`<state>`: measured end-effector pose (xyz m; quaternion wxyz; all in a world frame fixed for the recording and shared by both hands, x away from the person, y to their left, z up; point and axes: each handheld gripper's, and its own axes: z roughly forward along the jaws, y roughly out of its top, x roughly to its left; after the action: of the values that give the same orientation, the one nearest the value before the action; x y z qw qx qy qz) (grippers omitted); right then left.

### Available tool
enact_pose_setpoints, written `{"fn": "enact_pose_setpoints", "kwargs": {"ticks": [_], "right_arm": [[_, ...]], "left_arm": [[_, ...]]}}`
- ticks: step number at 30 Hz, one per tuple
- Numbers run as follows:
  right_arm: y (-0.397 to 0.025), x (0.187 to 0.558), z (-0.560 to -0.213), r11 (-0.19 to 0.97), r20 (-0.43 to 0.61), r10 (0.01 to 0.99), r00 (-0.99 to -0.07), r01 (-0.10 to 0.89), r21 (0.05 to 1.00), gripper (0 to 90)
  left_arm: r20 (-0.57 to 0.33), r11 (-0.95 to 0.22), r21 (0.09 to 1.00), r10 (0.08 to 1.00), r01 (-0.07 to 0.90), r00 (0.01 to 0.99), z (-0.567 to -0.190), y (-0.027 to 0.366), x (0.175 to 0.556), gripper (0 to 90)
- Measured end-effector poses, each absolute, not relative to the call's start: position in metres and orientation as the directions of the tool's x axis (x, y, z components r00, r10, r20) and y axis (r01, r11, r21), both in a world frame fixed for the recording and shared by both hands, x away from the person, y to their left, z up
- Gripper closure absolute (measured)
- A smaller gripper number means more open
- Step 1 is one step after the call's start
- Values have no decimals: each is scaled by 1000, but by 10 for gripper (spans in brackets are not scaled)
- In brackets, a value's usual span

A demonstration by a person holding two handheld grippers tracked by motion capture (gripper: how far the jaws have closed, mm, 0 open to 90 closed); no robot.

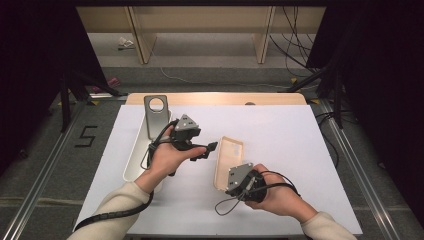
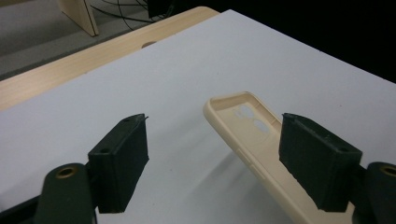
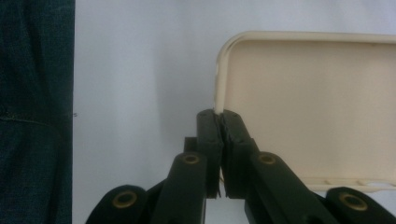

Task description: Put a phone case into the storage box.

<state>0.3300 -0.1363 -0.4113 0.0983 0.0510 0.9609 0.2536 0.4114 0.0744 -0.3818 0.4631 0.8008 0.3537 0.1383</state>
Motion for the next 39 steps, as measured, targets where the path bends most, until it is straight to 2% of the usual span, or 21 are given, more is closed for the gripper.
{"fn": "enact_pose_setpoints", "kwargs": {"ticks": [13, 19, 32, 39], "right_arm": [[-134, 328, -410, 862, -174, 145, -974, 38, 506, 879], [-133, 327, -409, 862, -179, 146, -973, 36, 506, 879], [-132, 326, -409, 859, -184, 145, -972, 31, 512, 879], [-132, 326, -409, 859, -185, 140, -973, 27, 511, 879]], "left_arm": [[-130, -364, 780, 702, 509, 700, -393, 48, 429, 325], [-135, -373, 761, 709, 530, 693, -397, 43, 434, 359], [-183, -366, 722, 718, 588, 671, -404, 37, 440, 496], [-196, -357, 716, 723, 600, 663, -406, 36, 441, 518]]}}
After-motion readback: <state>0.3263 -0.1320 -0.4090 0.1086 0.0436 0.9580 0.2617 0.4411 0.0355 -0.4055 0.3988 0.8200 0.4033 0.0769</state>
